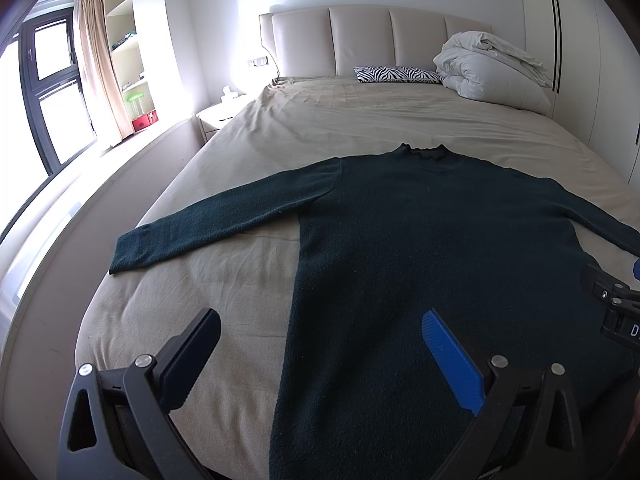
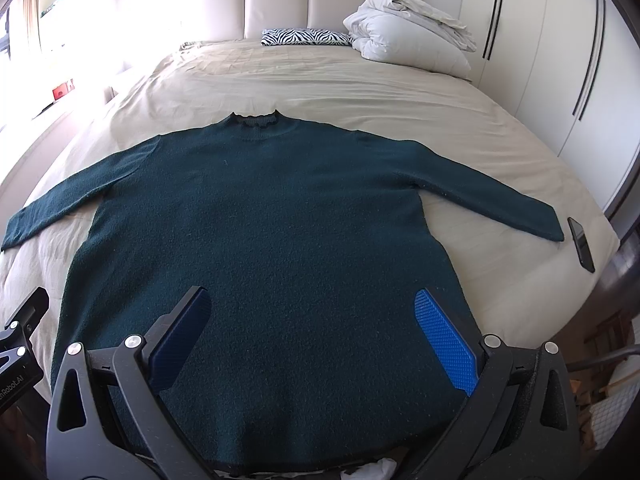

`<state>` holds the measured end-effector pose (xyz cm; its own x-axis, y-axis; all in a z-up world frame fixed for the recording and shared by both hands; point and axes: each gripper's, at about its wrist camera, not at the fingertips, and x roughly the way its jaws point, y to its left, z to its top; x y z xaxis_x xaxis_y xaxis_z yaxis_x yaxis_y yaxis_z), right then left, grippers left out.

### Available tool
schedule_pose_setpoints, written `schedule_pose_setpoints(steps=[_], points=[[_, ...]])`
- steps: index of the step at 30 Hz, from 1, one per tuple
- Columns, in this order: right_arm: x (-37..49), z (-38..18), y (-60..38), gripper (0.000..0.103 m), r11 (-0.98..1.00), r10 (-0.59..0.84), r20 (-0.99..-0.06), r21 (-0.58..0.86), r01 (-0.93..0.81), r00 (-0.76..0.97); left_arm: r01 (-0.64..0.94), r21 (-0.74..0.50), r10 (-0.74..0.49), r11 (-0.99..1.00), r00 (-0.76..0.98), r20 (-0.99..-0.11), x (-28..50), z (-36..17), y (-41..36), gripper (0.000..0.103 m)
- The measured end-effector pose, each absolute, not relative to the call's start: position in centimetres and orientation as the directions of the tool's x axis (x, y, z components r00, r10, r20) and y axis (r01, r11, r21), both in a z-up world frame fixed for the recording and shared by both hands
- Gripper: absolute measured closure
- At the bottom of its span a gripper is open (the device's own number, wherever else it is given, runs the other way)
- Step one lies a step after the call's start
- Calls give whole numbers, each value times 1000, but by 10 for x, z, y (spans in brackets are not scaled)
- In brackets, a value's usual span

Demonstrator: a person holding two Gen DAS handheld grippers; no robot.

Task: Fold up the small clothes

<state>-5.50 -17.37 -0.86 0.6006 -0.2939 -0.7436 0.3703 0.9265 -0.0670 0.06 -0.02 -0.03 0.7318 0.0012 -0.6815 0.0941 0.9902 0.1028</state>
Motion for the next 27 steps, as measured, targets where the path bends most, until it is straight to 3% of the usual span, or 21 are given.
schedule_pose_setpoints(steps=[27], points=[[-54,-12,-171,0,926,-295,-746,-70,370,597,95,102,1,990,729,-684,1,0,0,0]])
